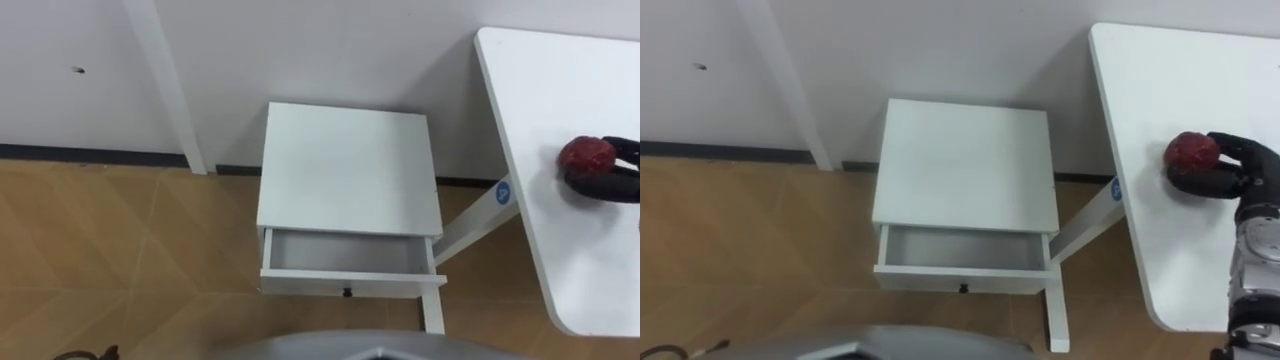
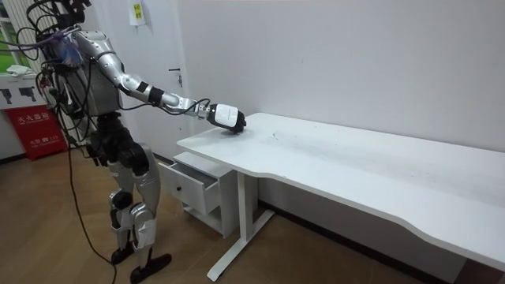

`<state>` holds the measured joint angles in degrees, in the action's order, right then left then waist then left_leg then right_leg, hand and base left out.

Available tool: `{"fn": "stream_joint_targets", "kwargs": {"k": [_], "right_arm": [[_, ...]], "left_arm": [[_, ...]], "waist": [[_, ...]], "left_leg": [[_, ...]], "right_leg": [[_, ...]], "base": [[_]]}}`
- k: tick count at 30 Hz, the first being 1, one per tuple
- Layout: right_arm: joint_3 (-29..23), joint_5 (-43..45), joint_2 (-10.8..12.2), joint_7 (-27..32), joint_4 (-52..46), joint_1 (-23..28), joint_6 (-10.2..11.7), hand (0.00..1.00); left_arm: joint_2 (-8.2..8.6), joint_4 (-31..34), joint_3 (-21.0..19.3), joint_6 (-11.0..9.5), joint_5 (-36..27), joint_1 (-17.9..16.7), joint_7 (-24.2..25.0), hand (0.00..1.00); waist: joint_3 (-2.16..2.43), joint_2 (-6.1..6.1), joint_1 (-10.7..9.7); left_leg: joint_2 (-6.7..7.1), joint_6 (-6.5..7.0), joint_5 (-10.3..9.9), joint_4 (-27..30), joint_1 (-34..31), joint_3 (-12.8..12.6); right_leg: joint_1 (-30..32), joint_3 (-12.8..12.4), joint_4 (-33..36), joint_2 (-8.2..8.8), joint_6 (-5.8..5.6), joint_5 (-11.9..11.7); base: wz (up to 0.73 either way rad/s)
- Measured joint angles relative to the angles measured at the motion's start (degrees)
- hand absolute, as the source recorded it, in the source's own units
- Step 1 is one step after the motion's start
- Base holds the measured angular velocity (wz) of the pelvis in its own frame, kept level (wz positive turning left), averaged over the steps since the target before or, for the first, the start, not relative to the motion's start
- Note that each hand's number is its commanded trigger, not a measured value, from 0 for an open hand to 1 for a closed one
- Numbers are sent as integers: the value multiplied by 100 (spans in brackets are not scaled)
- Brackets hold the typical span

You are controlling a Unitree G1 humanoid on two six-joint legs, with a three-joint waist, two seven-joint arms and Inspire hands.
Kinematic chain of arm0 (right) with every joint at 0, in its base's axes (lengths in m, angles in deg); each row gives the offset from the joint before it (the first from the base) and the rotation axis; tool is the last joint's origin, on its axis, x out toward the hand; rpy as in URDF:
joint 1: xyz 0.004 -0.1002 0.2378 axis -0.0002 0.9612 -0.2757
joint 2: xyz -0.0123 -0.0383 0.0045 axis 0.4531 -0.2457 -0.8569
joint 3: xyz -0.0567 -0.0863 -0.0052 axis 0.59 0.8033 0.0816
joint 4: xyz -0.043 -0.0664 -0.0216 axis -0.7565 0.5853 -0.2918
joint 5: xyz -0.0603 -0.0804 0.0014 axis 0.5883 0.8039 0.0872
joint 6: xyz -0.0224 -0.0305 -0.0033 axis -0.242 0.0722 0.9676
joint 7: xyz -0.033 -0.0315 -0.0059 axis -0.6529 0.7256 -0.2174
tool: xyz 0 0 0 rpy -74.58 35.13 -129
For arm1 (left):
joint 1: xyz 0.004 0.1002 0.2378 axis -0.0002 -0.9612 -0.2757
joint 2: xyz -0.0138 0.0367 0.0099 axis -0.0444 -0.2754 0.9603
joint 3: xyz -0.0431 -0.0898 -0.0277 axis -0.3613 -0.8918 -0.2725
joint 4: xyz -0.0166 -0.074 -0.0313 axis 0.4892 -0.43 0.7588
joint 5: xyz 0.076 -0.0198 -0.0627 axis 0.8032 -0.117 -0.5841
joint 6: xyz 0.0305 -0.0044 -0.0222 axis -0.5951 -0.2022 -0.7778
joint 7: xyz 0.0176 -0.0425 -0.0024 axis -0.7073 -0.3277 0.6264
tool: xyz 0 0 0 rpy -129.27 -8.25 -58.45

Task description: Put apple and close drawer

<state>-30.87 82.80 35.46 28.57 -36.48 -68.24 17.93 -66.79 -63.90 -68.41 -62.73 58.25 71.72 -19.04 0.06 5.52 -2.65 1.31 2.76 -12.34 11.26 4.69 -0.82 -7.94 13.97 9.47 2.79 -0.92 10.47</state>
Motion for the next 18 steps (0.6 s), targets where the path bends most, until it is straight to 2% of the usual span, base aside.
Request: {"fn": "stream_joint_targets", "kwargs": {"k": [8, 15, 18], "right_arm": [[13, 39, 13, 8, 32, -41, 1, 100], [58, 637, 40, 75, -170, -42, -14, 100], [237, 670, 49, 63, -323, -41, -23, 100]], "left_arm": [[-7, -180, 0, -8, 2, 140, -26, 0], [-6, -180, 79, -8, 11, 181, -13, 0], [-4, -180, 76, -7, 16, 184, -13, 0]], "waist": [[5, 4, 27], [5, 28, 108], [4, 25, 153]], "left_leg": [[0, 0, 0, 6, 4, -19], [-2, 1, 0, 7, -2, -22], [-1, 1, 0, 7, -3, -27]], "right_leg": [[-1, -5, 7, 6, 0, 0], [4, 21, 19, 15, -2, -2], [6, 21, 18, 17, -2, -2]], "base": [[0], [0], [0]]}}
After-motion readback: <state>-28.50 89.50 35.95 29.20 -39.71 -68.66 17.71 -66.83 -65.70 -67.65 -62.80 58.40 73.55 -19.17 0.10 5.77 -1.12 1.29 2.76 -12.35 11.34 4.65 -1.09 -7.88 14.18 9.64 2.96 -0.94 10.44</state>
